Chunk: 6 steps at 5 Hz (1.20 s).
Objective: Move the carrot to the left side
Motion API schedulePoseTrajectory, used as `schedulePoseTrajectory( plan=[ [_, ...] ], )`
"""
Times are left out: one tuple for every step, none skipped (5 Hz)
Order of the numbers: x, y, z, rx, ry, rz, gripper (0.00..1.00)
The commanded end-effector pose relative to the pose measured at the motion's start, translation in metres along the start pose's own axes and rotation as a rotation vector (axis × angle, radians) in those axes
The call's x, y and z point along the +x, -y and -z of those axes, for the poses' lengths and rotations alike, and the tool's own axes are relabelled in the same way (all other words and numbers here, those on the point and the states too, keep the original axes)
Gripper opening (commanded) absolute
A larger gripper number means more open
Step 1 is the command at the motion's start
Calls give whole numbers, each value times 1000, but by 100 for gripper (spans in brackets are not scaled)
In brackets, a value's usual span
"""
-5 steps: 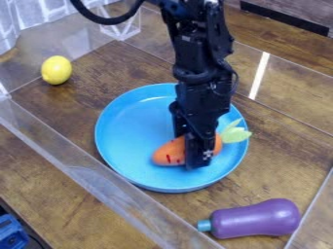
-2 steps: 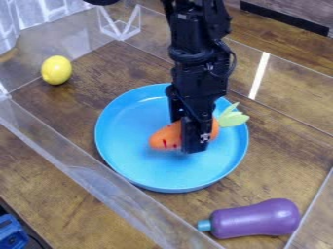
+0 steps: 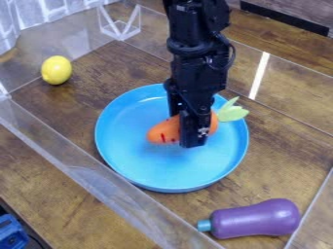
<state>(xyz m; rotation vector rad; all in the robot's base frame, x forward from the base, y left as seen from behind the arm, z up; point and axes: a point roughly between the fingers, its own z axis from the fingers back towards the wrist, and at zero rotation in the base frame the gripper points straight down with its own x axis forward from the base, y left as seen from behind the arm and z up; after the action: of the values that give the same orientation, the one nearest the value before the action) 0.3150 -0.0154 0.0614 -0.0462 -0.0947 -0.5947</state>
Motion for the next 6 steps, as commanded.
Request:
schedulePoseTrajectory(
  plan=[
    [4,-14,-33,71,81,-13,0],
    [-1,-17,-43,99,78,-20,0],
    [-5,-20,-52,118,75,-20,0],
    [-10,-23,-57,132,75,-22,0],
    [-20,-29,-66,153,65,-23,0],
    [-34,-36,-77,178,55,-19,0]
  ],
)
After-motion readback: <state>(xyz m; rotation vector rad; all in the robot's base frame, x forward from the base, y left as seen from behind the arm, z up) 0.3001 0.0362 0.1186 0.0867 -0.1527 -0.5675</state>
